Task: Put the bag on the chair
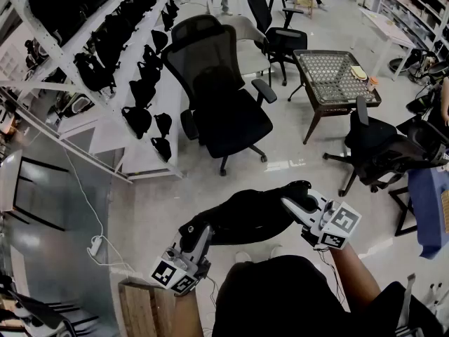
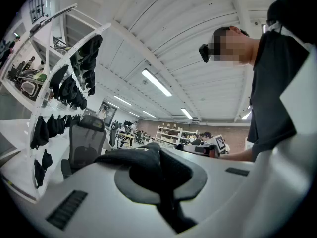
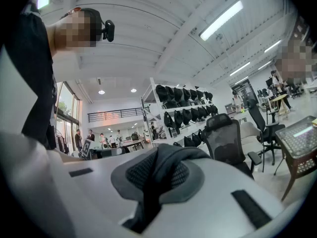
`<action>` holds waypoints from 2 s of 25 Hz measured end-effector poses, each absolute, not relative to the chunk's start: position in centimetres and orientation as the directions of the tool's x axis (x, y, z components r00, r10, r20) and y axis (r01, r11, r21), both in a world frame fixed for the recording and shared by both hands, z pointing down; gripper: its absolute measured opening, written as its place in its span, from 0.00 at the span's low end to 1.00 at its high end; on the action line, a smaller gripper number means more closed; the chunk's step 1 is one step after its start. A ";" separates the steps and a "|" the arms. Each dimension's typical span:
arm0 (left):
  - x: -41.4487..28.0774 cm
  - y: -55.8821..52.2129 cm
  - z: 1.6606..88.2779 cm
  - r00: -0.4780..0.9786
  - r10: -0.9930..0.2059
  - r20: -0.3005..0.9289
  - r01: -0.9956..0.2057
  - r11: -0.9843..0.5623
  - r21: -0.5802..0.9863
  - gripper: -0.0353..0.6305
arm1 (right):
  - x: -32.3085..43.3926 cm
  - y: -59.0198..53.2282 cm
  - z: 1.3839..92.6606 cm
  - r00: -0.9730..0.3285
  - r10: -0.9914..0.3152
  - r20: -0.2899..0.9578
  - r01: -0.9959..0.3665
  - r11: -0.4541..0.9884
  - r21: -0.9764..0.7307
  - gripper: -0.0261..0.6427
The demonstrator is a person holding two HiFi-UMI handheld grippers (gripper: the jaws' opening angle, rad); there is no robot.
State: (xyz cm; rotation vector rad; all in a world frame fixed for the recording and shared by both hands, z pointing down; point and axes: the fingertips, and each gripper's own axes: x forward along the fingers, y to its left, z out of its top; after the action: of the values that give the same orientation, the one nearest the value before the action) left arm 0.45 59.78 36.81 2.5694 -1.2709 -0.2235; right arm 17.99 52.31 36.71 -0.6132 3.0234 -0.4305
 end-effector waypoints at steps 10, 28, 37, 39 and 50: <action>4.1 59.4 36.9 0.633 -0.774 0.014 -0.749 -0.608 0.263 0.09 | 21.5 51.5 37.7 -0.886 -0.463 0.034 -0.446 0.828 -0.340 0.07; 11.0 59.0 37.1 0.604 -0.795 0.053 -0.779 -0.576 0.248 0.09 | 27.8 51.7 39.4 -0.879 -0.476 0.028 -0.454 0.820 -0.349 0.07; 12.1 55.9 40.0 0.623 -0.779 0.069 -0.754 -0.575 0.317 0.09 | 28.8 49.1 41.4 -0.869 -0.491 0.064 -0.482 0.809 -0.336 0.07; 11.6 54.0 40.6 0.629 -0.774 0.070 -0.747 -0.576 0.333 0.09 | 28.1 48.0 41.7 -0.874 -0.480 0.078 -0.476 0.813 -0.334 0.07; 8.7 41.7 42.2 0.652 -0.756 0.051 -0.720 -0.598 0.353 0.09 | 25.8 36.7 43.0 -0.843 -0.520 0.137 -0.533 0.774 -0.343 0.07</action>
State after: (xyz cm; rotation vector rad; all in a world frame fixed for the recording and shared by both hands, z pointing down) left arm 8.65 41.74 42.22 2.5299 -1.1728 -0.1473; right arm 25.81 36.66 43.05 -0.8876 2.9910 -0.5939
